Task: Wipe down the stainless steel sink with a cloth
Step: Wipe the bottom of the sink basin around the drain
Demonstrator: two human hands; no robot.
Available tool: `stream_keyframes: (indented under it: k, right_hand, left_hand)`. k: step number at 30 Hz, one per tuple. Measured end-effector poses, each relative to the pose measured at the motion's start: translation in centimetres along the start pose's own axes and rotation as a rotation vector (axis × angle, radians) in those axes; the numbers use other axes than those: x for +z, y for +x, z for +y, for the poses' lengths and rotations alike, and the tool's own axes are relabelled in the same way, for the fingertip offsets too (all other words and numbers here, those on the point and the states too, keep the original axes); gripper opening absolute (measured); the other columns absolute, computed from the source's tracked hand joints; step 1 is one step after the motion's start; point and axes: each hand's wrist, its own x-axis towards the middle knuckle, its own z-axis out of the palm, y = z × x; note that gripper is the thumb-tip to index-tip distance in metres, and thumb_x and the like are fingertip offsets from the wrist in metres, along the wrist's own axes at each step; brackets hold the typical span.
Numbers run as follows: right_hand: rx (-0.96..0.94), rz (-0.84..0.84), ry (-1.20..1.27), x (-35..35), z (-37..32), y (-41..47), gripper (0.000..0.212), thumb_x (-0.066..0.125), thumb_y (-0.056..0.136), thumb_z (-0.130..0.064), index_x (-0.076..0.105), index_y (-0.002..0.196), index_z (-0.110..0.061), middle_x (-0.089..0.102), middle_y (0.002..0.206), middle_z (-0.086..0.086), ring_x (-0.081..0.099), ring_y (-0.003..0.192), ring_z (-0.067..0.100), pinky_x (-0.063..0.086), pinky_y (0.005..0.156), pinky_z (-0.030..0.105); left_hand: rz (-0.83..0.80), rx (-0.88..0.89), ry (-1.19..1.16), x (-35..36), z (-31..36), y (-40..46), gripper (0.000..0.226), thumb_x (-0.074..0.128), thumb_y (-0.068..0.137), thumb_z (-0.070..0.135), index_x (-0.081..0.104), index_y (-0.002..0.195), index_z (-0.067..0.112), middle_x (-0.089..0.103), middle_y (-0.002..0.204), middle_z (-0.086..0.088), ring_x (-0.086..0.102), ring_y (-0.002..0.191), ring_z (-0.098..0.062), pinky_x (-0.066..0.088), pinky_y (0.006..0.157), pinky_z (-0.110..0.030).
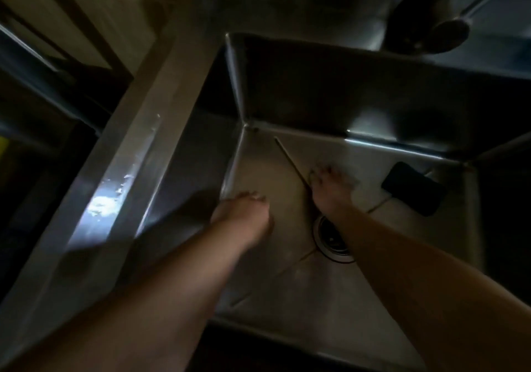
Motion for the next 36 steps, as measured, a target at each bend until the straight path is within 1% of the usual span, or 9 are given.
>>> stream_keyframes:
  k: [6,9,13,16,23,30,32,34,36]
  right_hand:
    - [-0.36,-0.114,-0.17,3.8,0.9,-3.8,0.049,0.025,0.1,-0.04,0.022,0.148,-0.028,0.006,0.159,0.006,0.002,0.145,0.028,0.003,0.116,0.043]
    - [-0.252,-0.031,-0.23,2.7,3.0,-3.2,0.054,0.011,0.097,-0.034,0.02,0.148,-0.02,0.011,0.157,0.011,0.008,0.144,0.029,0.008,0.115,0.046]
    - [0.09,-0.008,-0.008,0.9,0.8,1.9,0.048,0.024,0.1,-0.035,0.021,0.147,-0.027,0.003,0.158,0.011,0.0,0.144,0.033,0.006,0.113,0.054]
    - [-0.052,-0.054,-0.048,1.8,-2.3,3.2,0.049,0.023,0.1,-0.04,0.018,0.147,-0.031,-0.001,0.159,0.006,-0.003,0.144,0.033,-0.001,0.114,0.052]
    - [-0.524,-0.116,-0.27,5.0,0.6,-5.1,0.051,0.027,0.099,-0.044,0.012,0.147,-0.037,0.0,0.159,0.001,-0.005,0.146,0.027,-0.005,0.115,0.043]
    - [-0.208,-0.111,-0.132,3.8,-2.6,-0.5,0.05,0.022,0.099,-0.045,0.014,0.147,-0.037,-0.007,0.158,0.008,-0.008,0.145,0.029,-0.007,0.114,0.047]
    - [-0.354,-0.122,-0.206,4.6,-4.0,-2.2,0.049,0.026,0.098,-0.041,0.022,0.146,-0.034,0.003,0.158,0.013,0.003,0.145,0.035,0.004,0.115,0.05]
    - [-0.652,0.032,-0.309,5.7,-3.8,-6.1,0.046,0.036,0.089,-0.036,0.055,0.129,-0.024,0.045,0.141,0.021,0.044,0.128,0.042,0.037,0.101,0.054]
    - [-0.869,-0.009,-0.365,6.5,-1.5,-10.3,0.041,0.04,0.083,-0.035,0.07,0.11,-0.025,0.064,0.121,0.012,0.061,0.111,0.036,0.046,0.093,0.049]
  left_hand:
    - [-0.18,-0.087,-0.093,4.6,-0.2,2.0,0.057,0.03,0.098,0.031,0.005,0.146,0.014,-0.007,0.156,-0.007,-0.003,0.143,-0.023,0.008,0.113,-0.04]
    - [-0.204,-0.103,-0.101,6.6,-1.0,1.4,0.068,0.036,0.094,0.042,0.002,0.146,0.015,-0.009,0.155,-0.009,-0.001,0.143,-0.025,0.008,0.113,-0.038]
    - [-0.156,-0.126,-0.081,8.4,-0.8,1.3,0.077,0.038,0.09,0.048,-0.005,0.146,0.014,-0.013,0.154,-0.012,0.0,0.142,-0.029,0.008,0.113,-0.044]
    - [-0.171,-0.15,-0.135,8.8,-0.6,1.7,0.088,0.044,0.086,0.053,-0.008,0.145,0.016,-0.019,0.153,-0.011,-0.006,0.142,-0.029,0.005,0.113,-0.044]
    - [-0.041,-0.06,-0.044,8.6,-1.7,0.9,0.076,0.042,0.088,0.047,0.005,0.146,0.014,-0.005,0.155,-0.011,0.005,0.143,-0.022,0.005,0.113,-0.047]
    - [0.028,-0.205,-0.371,6.4,-1.6,1.3,0.059,0.041,0.094,0.021,0.014,0.143,0.003,0.01,0.154,-0.015,0.018,0.139,-0.028,0.019,0.11,-0.035]
    - [0.112,-0.246,-0.473,5.4,-1.8,1.1,0.057,0.041,0.093,0.016,0.017,0.143,0.004,0.013,0.154,-0.015,0.018,0.139,-0.027,0.017,0.11,-0.031]
    - [0.103,-0.232,-0.483,4.8,-2.2,0.7,0.061,0.041,0.091,0.014,0.013,0.145,0.006,0.008,0.155,-0.012,0.011,0.142,-0.022,0.012,0.111,-0.027]
    - [0.026,-0.187,-0.455,4.6,-2.3,0.2,0.063,0.038,0.09,0.012,0.009,0.145,0.007,0.003,0.156,-0.008,0.004,0.143,-0.018,0.007,0.113,-0.027]
